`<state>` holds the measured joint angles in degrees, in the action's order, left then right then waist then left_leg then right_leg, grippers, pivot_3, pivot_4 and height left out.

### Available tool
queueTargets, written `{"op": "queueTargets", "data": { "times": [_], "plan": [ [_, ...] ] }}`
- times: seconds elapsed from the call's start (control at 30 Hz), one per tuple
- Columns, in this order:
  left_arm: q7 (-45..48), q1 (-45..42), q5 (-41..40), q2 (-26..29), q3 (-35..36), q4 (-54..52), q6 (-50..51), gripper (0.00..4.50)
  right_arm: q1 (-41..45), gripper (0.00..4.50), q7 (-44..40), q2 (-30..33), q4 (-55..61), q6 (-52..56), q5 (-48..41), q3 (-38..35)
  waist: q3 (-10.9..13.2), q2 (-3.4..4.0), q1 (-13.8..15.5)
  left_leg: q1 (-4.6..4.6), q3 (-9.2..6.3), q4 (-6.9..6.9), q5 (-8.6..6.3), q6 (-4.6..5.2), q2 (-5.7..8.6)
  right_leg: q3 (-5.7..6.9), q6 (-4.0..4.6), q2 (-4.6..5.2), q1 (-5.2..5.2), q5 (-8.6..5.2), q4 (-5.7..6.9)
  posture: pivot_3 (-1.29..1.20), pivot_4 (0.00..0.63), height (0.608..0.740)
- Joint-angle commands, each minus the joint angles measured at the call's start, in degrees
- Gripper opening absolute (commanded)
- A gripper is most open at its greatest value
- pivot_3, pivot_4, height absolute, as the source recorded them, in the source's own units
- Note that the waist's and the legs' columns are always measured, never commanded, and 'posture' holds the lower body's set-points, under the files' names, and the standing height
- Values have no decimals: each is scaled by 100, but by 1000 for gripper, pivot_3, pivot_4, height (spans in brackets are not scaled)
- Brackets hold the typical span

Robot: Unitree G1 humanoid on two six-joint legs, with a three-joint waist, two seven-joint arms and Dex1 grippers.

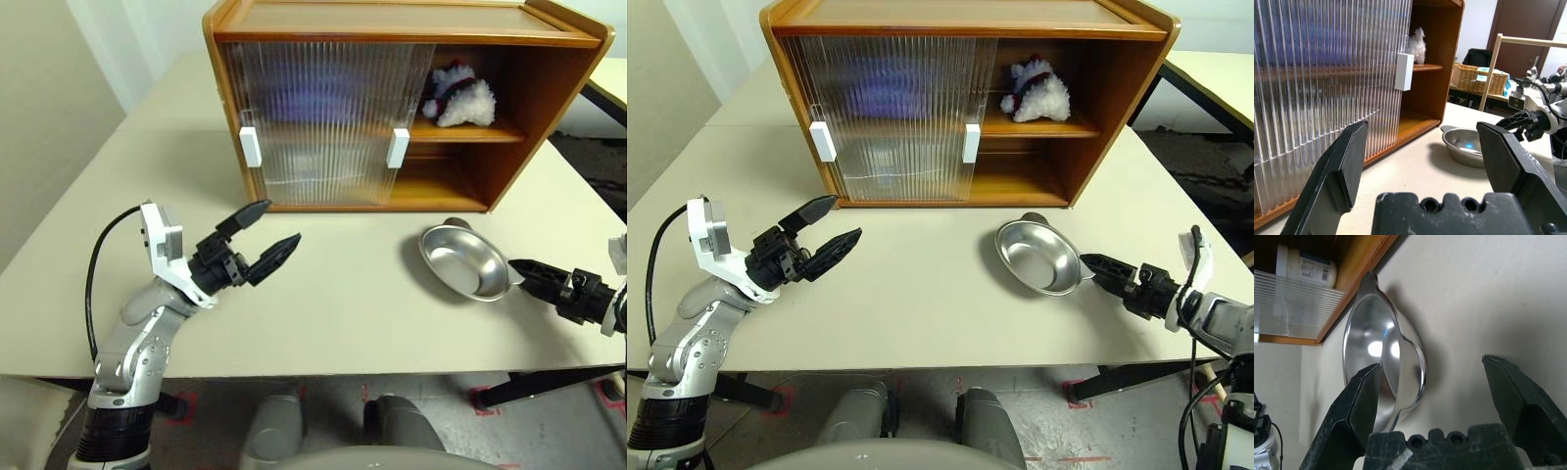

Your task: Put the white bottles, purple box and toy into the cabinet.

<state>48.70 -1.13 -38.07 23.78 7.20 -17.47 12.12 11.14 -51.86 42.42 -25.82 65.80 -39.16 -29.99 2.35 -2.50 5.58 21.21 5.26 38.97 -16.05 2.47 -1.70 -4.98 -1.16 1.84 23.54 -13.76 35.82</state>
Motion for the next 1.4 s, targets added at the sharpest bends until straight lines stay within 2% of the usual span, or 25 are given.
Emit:
{"op": "queueTargets", "data": {
  "times": [0.03, 0.13, 0.37, 0.43, 0.63, 0.8, 0.93, 1.2, 1.4],
  "plan": [
    [-19, -4, -1, 50, -18, -132, 54, 4500, 84, 4304, 116, -137, 177, 39, -151, -8, -1, 1, 2, 0, 0, 0, 0, 0, -1, 0, 0, 0, 0, 0, 0, 217, 20, 740],
    [-37, -29, 2, 39, -26, -124, 59, 4500, 50, 3557, 120, -187, 286, 73, -226, 1, -1, 2, 8, 0, 0, 0, 0, 0, 0, 0, -1, 1, 0, 1, 0, 216, 19, 740],
    [-35, -53, 3, 27, -41, -88, 57, 4500, -81, 868, 139, -188, 499, 202, -389, -32, -1, 2, 15, 4, -3, 0, 0, 0, 0, 1, -2, 1, 0, 0, -1, 215, 19, 740],
    [-25, -56, 5, 28, -43, -77, 53, 4500, -125, 376, 147, -165, 545, 235, -454, -51, -2, 1, 15, 3, -3, 0, 0, 0, 0, 1, -2, 1, 0, 0, -1, 215, 19, 740],
    [-3, -97, 11, 28, -43, -18, 46, 4500, -209, 375, 129, -92, 600, 288, -576, -53, -2, 1, 11, 3, -4, 0, 0, 0, 0, 2, -2, 1, -1, -1, -2, 206, 20, 740],
    [32, -82, 9, 31, -32, 15, 27, 4500, -27, 364, 269, -273, 696, 854, -1181, -548, -1, 1, 12, 5, -6, 0, -1, 0, 0, 2, -2, 1, 0, -3, -2, 203, 21, 740],
    [49, -102, 21, 18, -37, 50, 16, 4500, 269, 8, 640, -544, 721, 958, -1477, -848, -2, 1, -14, 3, -3, 0, -1, 0, 0, 0, -3, 1, 0, -1, -1, 201, 19, 740],
    [71, -136, 29, 23, -38, 76, 17, 4500, 1004, 8, 1707, -1277, 597, 625, -1773, -1379, -3, 3, -14, 4, -4, -1, -1, 0, 0, 1, -7, 0, 6, 0, -3, 201, 14, 740],
    [86, -151, 35, 29, -26, 89, 1, 4500, 1383, 8, 2239, -1616, 132, -183, -1656, -1552, -4, 5, -12, 6, -5, -1, -1, 1, 1, 0, 1, 2, 10, 6, -5, 206, 10, 740]
  ]
}}
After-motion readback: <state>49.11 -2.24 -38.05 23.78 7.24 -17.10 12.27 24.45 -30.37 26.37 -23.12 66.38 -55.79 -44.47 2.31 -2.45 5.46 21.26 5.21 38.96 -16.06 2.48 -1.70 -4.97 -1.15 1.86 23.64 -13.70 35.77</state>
